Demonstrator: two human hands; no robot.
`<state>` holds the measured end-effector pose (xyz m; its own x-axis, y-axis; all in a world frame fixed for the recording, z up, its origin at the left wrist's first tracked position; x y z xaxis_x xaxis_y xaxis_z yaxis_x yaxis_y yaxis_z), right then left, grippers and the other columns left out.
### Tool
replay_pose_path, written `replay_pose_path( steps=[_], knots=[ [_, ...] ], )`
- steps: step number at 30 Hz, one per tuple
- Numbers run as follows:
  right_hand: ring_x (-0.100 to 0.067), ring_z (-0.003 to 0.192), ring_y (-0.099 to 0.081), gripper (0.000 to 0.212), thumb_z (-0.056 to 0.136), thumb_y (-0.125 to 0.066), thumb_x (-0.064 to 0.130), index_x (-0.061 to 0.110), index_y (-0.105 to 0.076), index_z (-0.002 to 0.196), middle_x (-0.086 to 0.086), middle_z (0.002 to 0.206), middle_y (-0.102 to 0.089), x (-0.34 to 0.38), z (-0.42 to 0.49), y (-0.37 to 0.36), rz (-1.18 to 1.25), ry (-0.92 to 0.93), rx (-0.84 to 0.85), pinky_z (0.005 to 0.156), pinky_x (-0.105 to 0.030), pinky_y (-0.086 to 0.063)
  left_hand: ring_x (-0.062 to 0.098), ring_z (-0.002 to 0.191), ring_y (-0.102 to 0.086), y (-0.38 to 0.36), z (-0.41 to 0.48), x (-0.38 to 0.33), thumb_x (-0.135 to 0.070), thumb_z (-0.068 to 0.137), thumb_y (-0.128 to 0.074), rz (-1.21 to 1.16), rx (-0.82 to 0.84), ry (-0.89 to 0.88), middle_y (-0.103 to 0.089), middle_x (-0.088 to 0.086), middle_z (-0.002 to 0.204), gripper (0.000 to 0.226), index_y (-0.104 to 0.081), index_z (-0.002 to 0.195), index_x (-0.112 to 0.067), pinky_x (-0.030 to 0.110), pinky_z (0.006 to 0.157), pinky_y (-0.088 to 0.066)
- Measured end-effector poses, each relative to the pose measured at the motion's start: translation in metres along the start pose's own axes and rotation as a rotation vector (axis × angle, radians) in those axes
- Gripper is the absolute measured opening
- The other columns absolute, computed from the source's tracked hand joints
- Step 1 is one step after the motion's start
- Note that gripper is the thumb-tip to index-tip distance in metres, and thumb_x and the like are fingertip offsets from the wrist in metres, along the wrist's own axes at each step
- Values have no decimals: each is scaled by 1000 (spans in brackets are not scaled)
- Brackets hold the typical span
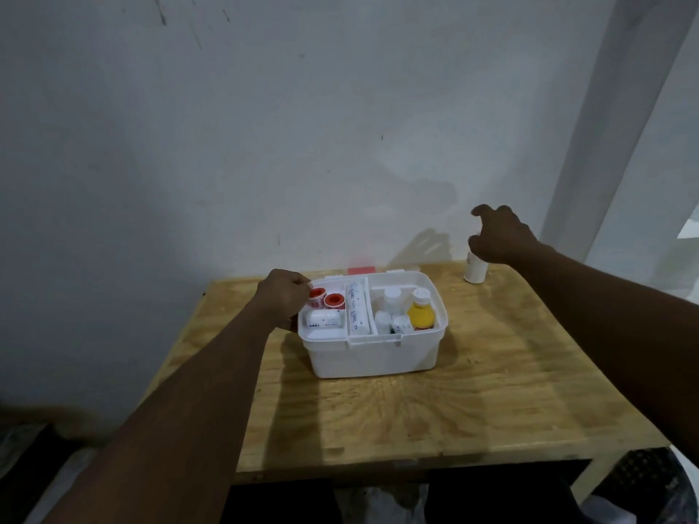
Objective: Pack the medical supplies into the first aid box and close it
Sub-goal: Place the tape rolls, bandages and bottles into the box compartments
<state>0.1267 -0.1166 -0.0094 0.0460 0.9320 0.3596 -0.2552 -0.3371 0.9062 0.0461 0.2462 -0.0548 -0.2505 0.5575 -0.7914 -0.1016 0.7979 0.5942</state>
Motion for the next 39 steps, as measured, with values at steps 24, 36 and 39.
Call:
replay_pose_path(
  steps=[24, 36, 39],
  knots=[
    [-20, 92, -63, 23, 86, -60, 20, 12, -75, 101, -5, 103, -72, 88, -32, 61, 279, 325, -198, 78, -27, -47, 29, 75, -70, 1, -1, -2, -14, 103, -53, -28, 91, 69, -69, 14, 104, 23, -68, 118, -7, 38, 54, -60],
    [-17, 88, -59, 21, 84, -65, 22, 15, -74, 102, -5, 104, -71, 115, -82, 21, 117, 540, 12, 85, -34, -51, 29, 76, -70, 1, -6, -3, -16, 103, -53, -41, 85, 60, -69, 14, 106, 27, -67, 124, -6, 36, 53, -59],
    [-14, 85, -55, 21, 85, -65, 18, 14, -74, 103, -4, 106, -71, 117, -83, 6, 87, 521, 121, 77, -27, -46, 28, 72, -70, 2, -8, -4, -15, 103, -53, -61, 85, 58, -68, 12, 101, 26, -67, 122, -6, 32, 45, -57]
  ],
)
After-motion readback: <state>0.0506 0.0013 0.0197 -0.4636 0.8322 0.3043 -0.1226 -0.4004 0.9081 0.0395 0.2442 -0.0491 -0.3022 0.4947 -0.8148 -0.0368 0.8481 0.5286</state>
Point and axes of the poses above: each hand's wrist, its own z-axis towards the middle knuckle, its own y-axis out of the back of the hand, x = y × z, the point moved 5 cm from there along z, towards the middle knuckle
